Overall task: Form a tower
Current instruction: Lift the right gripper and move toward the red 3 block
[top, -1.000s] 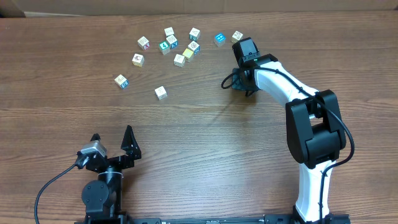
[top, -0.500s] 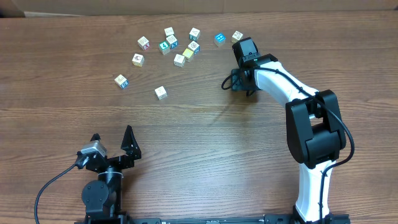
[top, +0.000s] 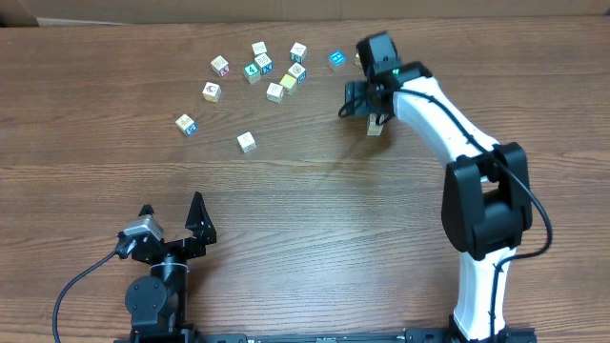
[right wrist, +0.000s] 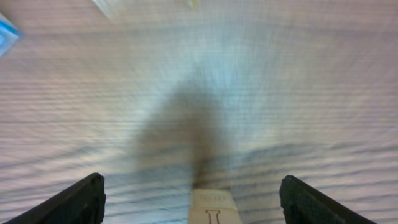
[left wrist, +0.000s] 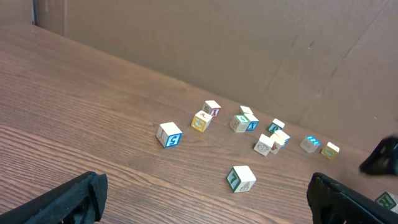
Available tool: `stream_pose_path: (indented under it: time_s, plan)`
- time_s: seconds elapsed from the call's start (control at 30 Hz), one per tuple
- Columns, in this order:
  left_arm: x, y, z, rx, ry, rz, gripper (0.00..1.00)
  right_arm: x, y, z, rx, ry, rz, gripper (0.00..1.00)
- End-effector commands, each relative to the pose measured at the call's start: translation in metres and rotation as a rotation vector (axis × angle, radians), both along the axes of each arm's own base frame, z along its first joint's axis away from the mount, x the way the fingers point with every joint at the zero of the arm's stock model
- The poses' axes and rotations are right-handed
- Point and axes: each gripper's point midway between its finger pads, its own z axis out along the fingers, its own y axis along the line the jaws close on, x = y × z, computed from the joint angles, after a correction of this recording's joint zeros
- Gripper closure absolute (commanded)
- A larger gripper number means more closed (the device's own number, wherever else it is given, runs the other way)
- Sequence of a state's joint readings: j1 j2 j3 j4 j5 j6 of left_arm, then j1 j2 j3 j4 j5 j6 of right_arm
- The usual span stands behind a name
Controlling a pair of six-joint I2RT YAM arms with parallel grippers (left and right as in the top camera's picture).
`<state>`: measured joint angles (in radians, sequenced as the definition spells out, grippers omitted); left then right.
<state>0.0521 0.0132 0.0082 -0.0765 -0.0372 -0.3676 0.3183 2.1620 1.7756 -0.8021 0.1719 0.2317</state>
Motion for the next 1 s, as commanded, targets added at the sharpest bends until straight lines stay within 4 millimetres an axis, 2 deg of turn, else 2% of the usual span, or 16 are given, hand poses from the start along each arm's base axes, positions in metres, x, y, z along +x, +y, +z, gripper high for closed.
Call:
stream_pose_path:
  time_s: [0.0, 0.17, 0.47, 0.7, 0.97]
  plan:
    - [0.000, -0.002, 0.001, -0.007, -0.007, -0.007, 0.01, 0.007, 0.019, 0.073, 0.061, -0.125, 0.037, 0.16]
    - [0.000, -0.002, 0.001, -0.007, -0.007, -0.007, 0.00, -0.018, 0.071, 0.067, 0.187, -0.045, 0.169, 0.20]
    - [0.000, -0.002, 0.001, -0.007, -0.007, -0.007, 0.01, -0.052, 0.134, 0.054, 0.191, -0.004, 0.303, 0.18]
    - [0.000, -0.002, 0.001, -0.007, -0.007, -0.007, 0.00, -0.072, 0.165, 0.050, 0.174, -0.006, 0.367, 0.18]
    - [0.000, -0.002, 0.001, -0.007, -0.007, -0.007, 0.00, -0.077, 0.169, 0.027, 0.155, -0.011, 0.373, 0.14]
